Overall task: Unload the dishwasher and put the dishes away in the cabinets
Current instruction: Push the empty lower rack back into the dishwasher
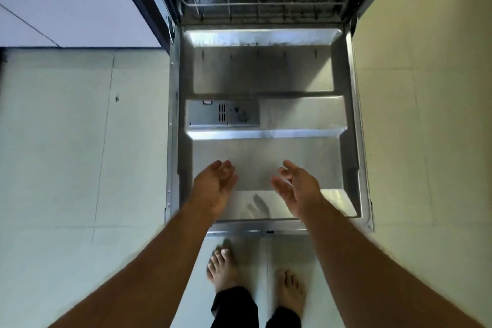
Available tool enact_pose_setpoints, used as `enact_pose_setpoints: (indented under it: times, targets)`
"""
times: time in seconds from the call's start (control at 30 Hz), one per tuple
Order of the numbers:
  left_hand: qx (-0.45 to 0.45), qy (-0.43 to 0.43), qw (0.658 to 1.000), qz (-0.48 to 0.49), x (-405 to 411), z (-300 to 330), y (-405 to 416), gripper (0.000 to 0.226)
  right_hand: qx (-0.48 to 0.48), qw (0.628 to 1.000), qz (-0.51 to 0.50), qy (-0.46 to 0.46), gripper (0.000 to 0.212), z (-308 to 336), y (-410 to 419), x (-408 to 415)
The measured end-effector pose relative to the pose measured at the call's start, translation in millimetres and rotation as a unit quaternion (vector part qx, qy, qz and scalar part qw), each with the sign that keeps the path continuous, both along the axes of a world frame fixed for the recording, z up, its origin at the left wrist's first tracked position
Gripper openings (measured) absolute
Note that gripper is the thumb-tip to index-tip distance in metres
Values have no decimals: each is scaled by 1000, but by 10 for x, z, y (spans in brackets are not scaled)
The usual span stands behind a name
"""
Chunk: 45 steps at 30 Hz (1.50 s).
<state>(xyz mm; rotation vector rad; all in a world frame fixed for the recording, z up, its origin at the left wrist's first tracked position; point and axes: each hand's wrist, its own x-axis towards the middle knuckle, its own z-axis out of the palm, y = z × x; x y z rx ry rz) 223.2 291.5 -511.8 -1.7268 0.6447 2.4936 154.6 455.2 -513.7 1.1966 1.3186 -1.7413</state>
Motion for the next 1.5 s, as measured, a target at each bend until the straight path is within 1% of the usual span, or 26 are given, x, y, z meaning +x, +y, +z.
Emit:
enact_pose_setpoints:
  times: [0.07, 0.13, 0.3, 0.4, 0.5, 0.57, 0.67, 0.73, 0.8, 0.87, 0.9, 0.97, 1.0, 1.07, 1.13, 1.2, 1.27, 1.33, 1.5]
  targets:
    - [-9, -20, 1000, -7, 195, -87, 178, 36, 7, 1000, 0, -7, 20, -97, 153, 164]
    - [-9, -39, 999, -8, 352, -169, 343, 42, 11, 1000, 7, -12, 13, -169, 283, 244]
    - [-2, -50, 999, -1, 745, -260, 669, 43, 26, 999, 31, -14, 10, -249, 427, 404]
    - [-11, -53, 998, 12, 991, -258, 836, 44, 47, 997, 45, -39, 12, -298, 471, 657]
    - [-24, -59, 997, 35, 1184, -378, 986, 38, 45, 996, 12, -71, 19, -443, 544, 946]
    - [-37, -79, 996, 36, 1281, -533, 1086, 36, 62, 993, -17, -96, 18, -622, 609, 1112]
    - [-38, -100, 993, 46, 1376, -785, 1208, 38, 92, 988, -25, -119, 21, -920, 698, 1284]
    - [-32, -133, 989, 56, 1377, -928, 1282, 38, 102, 988, -25, -116, 24, -1104, 763, 1377]
    - [-30, -162, 984, 63, 1350, -979, 1334, 37, 78, 991, -15, -108, 25, -1204, 795, 1438]
    - [-31, -165, 981, 94, 1316, -1064, 1334, 37, 61, 993, -28, -92, 35, -1292, 787, 1480]
    - [-32, -159, 981, 103, 1288, -1100, 1314, 36, 54, 994, -40, -85, 37, -1328, 762, 1483]
    - [-36, -171, 976, 128, 1225, -1237, 1288, 28, 39, 993, -80, -84, 27, -1397, 686, 1458]
    - [-42, -179, 974, 132, 1200, -1274, 1278, 27, 27, 992, -96, -80, 26, -1420, 648, 1454]
    - [-59, -197, 969, 134, 1179, -1297, 1277, 26, 8, 993, -96, -74, 27, -1431, 593, 1425]
    - [-57, -192, 975, 98, 1177, -1264, 1299, 16, 2, 992, -104, -68, 25, -1400, 601, 1384]
    - [-55, -191, 978, 68, 1176, -1280, 1308, 21, -1, 991, -114, -66, 26, -1412, 647, 1350]
    - [-62, -192, 978, 54, 1162, -1308, 1271, 21, -8, 990, -127, -61, 30, -1448, 691, 1344]
    - [-68, -193, 977, 60, 1155, -1346, 1228, 18, -14, 988, -142, -54, 34, -1508, 731, 1351]
    - [-92, -168, 979, 73, 1265, -1218, 1093, 31, -12, 990, -135, -38, 38, -1360, 781, 1382]
